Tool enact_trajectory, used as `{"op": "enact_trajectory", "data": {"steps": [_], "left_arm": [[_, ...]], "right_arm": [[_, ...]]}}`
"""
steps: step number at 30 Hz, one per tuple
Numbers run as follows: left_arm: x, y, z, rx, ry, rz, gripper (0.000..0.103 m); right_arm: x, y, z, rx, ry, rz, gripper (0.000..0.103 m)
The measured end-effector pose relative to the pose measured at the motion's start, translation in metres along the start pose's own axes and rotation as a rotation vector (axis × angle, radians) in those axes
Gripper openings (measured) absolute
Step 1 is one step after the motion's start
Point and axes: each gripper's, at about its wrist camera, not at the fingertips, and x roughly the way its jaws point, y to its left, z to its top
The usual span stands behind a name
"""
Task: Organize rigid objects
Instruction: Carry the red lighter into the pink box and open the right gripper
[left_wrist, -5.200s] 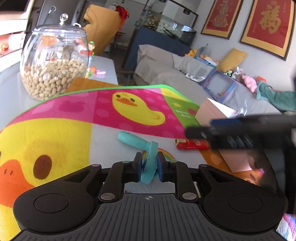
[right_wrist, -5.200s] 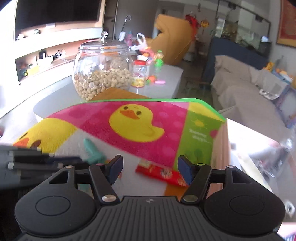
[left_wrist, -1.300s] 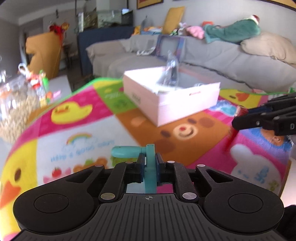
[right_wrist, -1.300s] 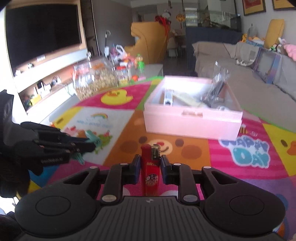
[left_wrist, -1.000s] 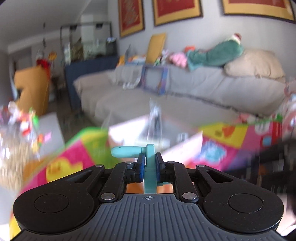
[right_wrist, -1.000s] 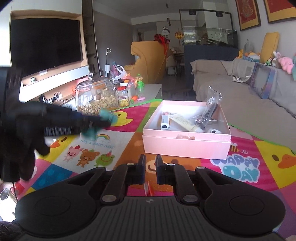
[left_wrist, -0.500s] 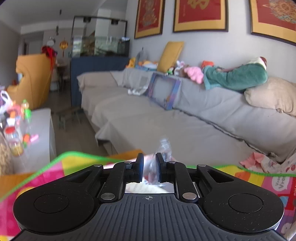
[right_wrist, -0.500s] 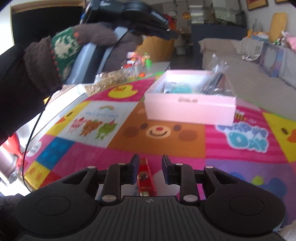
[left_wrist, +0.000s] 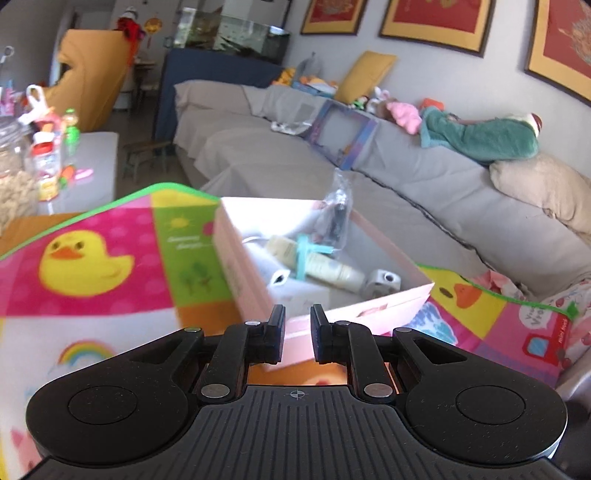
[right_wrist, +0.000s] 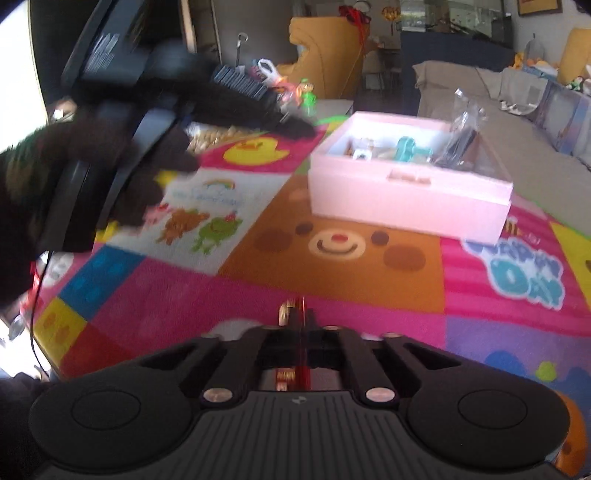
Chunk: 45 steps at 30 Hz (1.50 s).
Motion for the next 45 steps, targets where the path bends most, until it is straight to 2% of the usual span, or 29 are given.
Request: {"op": "enact_trajectory", "data": {"steps": [4,7,14,16,17,18,22,23,24,27,31,32,33,37,40,43,45], "left_arm": [[-0.015,0.011,-0.012,-0.038,-0.005,0.045,0.016],[-0.020,0.010,-0.022,-0.036,0.028,0.042,0.016],[-0.016,0.003,-0.046,-0.024,0.092,-0.014,0.016],[-0.016,0.002,-0.051,-0.027,0.103,-0.008,0.016],[-0.017,0.002,-0.053,-0.028,0.106,-0.008,0.016],[-0.018,0.002,-0.055,-0.031,0.109,-0.010,0.016],[-0.022,0.002,-0.062,-0.036,0.125,-0.015,0.016],[-0.022,0.003,-0.064,-0.037,0.129,-0.016,0.016],[-0.022,0.003,-0.067,-0.038,0.134,-0.017,0.016],[-0.021,0.007,-0.071,-0.044,0.147,-0.008,0.016],[-0.020,0.013,-0.074,-0.065,0.155,0.009,0.016],[-0.020,0.013,-0.074,-0.069,0.156,0.011,0.016],[-0.019,0.013,-0.074,-0.071,0.156,0.011,0.016],[-0.016,0.006,-0.068,-0.053,0.150,-0.002,0.016],[-0.014,0.000,-0.064,-0.031,0.142,-0.001,0.016],[-0.015,0.000,-0.063,-0.013,0.130,0.021,0.016],[-0.015,0.004,-0.064,0.008,0.126,0.057,0.016]], "right_arm": [[-0.012,-0.011,0.026,0.018,-0.049,-0.031,0.000],[-0.007,-0.011,0.027,0.013,0.012,-0.017,0.002],[0.022,0.009,0.002,-0.031,0.154,-0.013,0.006],[0.026,0.017,0.001,-0.068,0.143,-0.043,0.017],[0.029,0.018,0.001,-0.081,0.145,-0.046,0.028],[0.031,0.019,0.000,-0.090,0.146,-0.046,0.031],[0.038,0.021,-0.003,-0.108,0.162,-0.052,0.030],[0.037,0.021,-0.003,-0.108,0.160,-0.054,0.024],[0.036,0.020,-0.003,-0.101,0.158,-0.051,0.022],[0.027,0.017,0.002,-0.078,0.120,-0.062,0.022],[0.003,0.002,0.030,-0.010,0.008,-0.059,0.021],[-0.003,-0.002,0.041,-0.003,-0.032,-0.066,0.018],[-0.009,-0.005,0.053,-0.004,-0.072,-0.082,0.010],[-0.020,-0.015,0.111,-0.003,-0.249,-0.182,0.010],[-0.010,-0.028,0.151,0.026,-0.307,-0.213,0.010],[0.003,-0.042,0.166,0.074,-0.295,-0.254,0.020],[0.007,-0.047,0.155,0.097,-0.280,-0.260,0.038]]}}
